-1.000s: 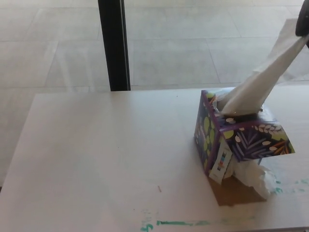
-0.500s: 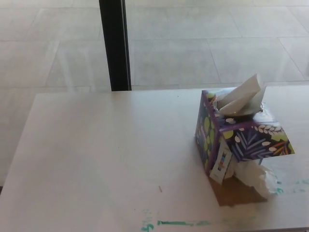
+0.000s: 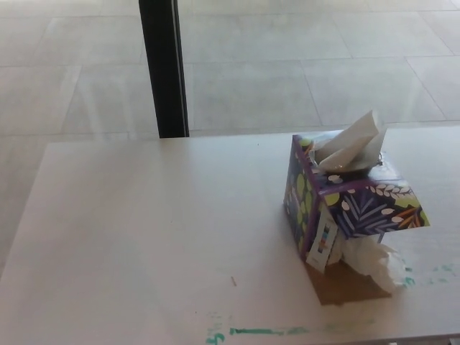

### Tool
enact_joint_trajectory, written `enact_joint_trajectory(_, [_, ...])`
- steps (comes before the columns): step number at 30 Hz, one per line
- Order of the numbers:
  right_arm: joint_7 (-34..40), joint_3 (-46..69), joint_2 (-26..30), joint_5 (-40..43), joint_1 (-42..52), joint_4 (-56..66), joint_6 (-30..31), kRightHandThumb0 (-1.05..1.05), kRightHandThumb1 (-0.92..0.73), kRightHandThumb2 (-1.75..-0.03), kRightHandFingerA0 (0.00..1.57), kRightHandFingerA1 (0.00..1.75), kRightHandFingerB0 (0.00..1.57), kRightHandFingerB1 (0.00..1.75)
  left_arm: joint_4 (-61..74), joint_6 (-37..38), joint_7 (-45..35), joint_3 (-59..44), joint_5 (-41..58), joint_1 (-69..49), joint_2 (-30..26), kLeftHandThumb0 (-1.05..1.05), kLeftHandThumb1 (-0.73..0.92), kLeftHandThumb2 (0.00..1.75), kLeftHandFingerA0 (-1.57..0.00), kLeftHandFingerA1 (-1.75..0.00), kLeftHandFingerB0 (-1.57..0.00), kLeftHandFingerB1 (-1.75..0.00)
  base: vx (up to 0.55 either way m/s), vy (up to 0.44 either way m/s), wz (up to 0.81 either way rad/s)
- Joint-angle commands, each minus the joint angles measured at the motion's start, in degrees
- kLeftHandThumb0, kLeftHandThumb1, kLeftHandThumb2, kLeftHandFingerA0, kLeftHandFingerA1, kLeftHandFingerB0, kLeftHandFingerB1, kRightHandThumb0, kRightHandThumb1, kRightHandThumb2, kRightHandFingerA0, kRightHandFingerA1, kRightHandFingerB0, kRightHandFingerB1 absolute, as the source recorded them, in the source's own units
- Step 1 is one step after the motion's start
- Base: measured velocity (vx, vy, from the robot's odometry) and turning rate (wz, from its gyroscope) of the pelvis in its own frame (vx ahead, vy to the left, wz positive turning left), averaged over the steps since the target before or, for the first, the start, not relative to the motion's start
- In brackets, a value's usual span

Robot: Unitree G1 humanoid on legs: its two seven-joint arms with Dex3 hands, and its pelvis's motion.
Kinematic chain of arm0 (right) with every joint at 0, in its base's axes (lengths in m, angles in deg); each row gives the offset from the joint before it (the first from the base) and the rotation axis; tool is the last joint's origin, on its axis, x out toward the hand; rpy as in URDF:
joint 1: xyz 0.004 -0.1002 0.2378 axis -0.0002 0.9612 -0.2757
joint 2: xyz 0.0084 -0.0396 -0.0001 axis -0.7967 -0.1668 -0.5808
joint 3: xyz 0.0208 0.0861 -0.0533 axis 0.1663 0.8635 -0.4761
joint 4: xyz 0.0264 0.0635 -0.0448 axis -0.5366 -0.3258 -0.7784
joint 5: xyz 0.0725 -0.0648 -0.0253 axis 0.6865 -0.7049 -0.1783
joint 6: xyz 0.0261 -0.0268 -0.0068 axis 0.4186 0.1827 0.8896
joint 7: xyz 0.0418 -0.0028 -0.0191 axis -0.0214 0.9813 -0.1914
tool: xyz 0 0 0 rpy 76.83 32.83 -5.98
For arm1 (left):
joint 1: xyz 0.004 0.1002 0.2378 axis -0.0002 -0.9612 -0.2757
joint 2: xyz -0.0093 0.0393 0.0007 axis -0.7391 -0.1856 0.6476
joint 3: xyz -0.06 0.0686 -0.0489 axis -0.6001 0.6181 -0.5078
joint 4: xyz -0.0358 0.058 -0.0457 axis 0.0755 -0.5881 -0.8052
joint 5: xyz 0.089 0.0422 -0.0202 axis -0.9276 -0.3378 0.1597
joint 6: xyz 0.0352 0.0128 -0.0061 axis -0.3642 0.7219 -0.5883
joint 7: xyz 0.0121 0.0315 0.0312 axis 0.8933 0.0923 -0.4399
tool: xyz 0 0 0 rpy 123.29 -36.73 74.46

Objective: The robot uses its right hand to pull out a tissue from the tissue box kept in the middle of the desk and put it on the right side

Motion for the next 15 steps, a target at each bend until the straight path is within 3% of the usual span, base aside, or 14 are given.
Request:
enact_joint_trajectory(1, [-0.1, -1.6, -3.0, -0.5, 7.0, 3.7, -3.9, -0.20, -0.41, -1.16, 0.94, 1.64, 0.85, 1.35, -0.5, 1.7, -0.3, 0.3, -0.1, -0.3, -1.1, -0.84, 0.91, 0.68, -0.60, -0.49, -0.49, -0.43, 0.00, 0.000, 0.00])
enact_joint_trajectory(4, [0.9, -2.2, -4.7, -1.0, 10.8, 5.4, -5.0, -0.17, -0.45, -1.11, 1.01, 1.59, 0.93, 1.27, -0.3, 2.2, -0.2, 0.4, -0.1, -0.5, -1.0, -0.83, 0.92, 0.68, -0.60, -0.49, -0.48, -0.44, 0.00, 0.000, 0.00])
enact_joint_trajectory(5, [-1.2, -2.9, -6.4, -0.4, 13.7, 6.8, -4.9, -0.14, -0.49, -0.99, 0.96, 1.62, 0.87, 1.26, -0.4, 2.2, -0.7, 0.5, -0.1, -0.6, -1.1, -0.91, 0.74, 0.86, -0.56, -0.54, -0.44, -0.49, 0.00, 0.000, 0.00])
enact_joint_trajectory(6, [-2.5, -3.0, -7.4, 0.0, 15.5, 8.1, -4.1, -0.16, -0.51, -0.93, 0.93, 1.64, 0.83, 1.32, -0.4, 2.3, -0.8, 0.5, -0.1, -0.7, -1.1, -0.91, 0.74, 0.86, -0.55, -0.55, -0.44, -0.49, 0.00, 0.000, 0.00])
enact_joint_trajectory(7, [-2.7, -3.4, -7.9, -0.1, 16.5, 8.3, -4.4, -0.12, -0.52, -0.92, 0.93, 1.60, 0.80, 1.28, -0.4, 2.4, -0.7, 0.5, -0.1, -0.6, -1.0, -0.85, 0.92, 0.67, -0.59, -0.48, -0.47, -0.43, 0.00, 0.000, 0.00])
enact_joint_trajectory(9, [-1.9, -4.4, -8.8, -1.4, 18.5, 8.1, -5.0, -0.16, -0.55, -0.89, 0.87, 1.59, 0.80, 1.30, -0.5, 2.3, -0.4, 0.6, -0.1, -0.5, -0.8, -0.85, 0.91, 0.68, -0.59, -0.47, -0.48, -0.43, 0.00, 0.000, 0.00])
enact_joint_trajectory(10, [-1.5, -6.2, -10.0, -3.2, 20.9, 7.8, -4.4, -0.19, -0.54, -0.78, 0.81, 1.57, 0.86, 1.18, -0.5, 2.1, 0.0, 0.6, 0.0, -0.3, -0.8, -0.83, 0.91, 0.68, -0.61, -0.49, -0.49, -0.43, 0.00, 0.000, 0.00])
enact_joint_trajectory(11, [-2.7, -7.4, -10.9, -3.8, 22.7, 7.8, -3.5, -0.19, -0.55, -0.79, 0.79, 1.60, 0.80, 1.26, -0.2, 2.0, -0.1, 0.7, 0.0, -0.3, -0.8, -0.84, 0.92, 0.68, -0.61, -0.48, -0.49, -0.42, 0.00, 0.000, 0.00])
enact_joint_trajectory(13, [-3.3, -8.3, -11.6, -4.1, 24.5, 8.3, -2.9, -0.19, -0.56, -0.78, 0.82, 1.61, 0.81, 1.25, 0.0, 2.3, 0.0, 0.8, 0.0, -0.4, -0.7, -0.83, 0.92, 0.68, -0.60, -0.49, -0.47, -0.43, 0.00, 0.000, 0.00])
enact_joint_trajectory(15, [-1.7, -9.2, -12.4, -4.6, 26.2, 7.4, -3.9, -0.15, -0.50, -0.84, 0.83, 1.68, 0.73, 1.46, 0.1, 2.4, -0.2, 0.8, 0.2, -0.4, -0.6, -0.84, 0.92, 0.68, -0.59, -0.48, -0.47, -0.43, 0.00, 0.000, 0.00])
